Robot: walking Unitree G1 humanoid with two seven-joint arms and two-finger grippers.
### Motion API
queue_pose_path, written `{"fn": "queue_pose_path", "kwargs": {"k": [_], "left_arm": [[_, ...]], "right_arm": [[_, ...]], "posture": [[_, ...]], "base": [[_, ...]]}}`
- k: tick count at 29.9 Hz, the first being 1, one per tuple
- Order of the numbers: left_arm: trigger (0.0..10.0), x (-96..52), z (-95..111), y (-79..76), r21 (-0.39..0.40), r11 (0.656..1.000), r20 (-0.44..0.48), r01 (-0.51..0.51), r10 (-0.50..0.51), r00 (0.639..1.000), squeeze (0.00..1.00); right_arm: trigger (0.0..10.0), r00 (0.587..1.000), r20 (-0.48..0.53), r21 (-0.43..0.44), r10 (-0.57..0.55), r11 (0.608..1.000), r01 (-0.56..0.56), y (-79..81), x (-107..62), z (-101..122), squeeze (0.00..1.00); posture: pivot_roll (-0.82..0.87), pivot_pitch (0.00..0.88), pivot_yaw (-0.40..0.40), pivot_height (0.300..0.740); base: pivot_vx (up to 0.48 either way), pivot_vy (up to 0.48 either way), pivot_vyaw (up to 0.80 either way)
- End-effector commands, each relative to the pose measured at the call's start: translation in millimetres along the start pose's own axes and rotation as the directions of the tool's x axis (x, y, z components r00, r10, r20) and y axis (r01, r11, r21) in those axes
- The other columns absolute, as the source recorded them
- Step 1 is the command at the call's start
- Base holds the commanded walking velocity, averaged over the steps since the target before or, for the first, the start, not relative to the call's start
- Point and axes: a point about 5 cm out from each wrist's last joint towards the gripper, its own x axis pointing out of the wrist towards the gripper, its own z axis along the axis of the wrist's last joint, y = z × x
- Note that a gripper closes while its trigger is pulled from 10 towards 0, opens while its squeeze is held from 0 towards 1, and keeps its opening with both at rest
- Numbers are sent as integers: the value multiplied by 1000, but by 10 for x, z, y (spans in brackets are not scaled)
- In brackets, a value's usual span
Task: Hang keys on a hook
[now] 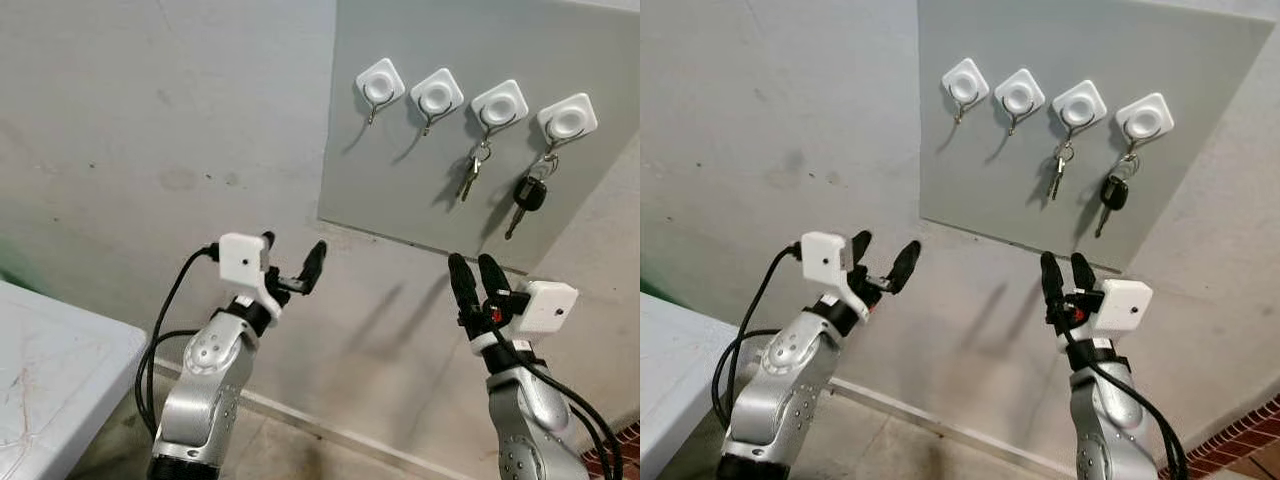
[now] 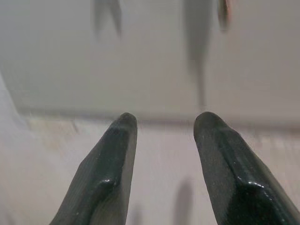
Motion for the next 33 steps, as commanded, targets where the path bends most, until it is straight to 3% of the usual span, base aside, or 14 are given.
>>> {"fn": "queue_pose_path", "kwargs": {"k": [1,17,24,33], "left_arm": [[10000,-58,-117,105,-11,998,-25,-54,54,998,0],[10000,-311,-562,278,12,994,-128,-111,111,985,0],[10000,-300,-581,271,18,994,-119,-104,106,987,0],[10000,-184,-498,276,49,997,-89,-60,64,994,0]], "right_arm": [[10000,998,-51,-14,-39,999,38,-49,-66,-125,0],[10000,973,-215,-105,-86,992,65,-142,-308,-521,0],[10000,971,-221,-129,-87,990,59,-153,-345,-552,0],[10000,973,-216,-157,-79,987,45,-174,-294,-542,0]], "posture": [[-11,41,-4,740],[-7,3,-3,740],[-9,0,-4,740],[-10,0,-2,740]], "base": [[0,0,0],[0,0,0],[0,0,0],[0,0,706]]}}
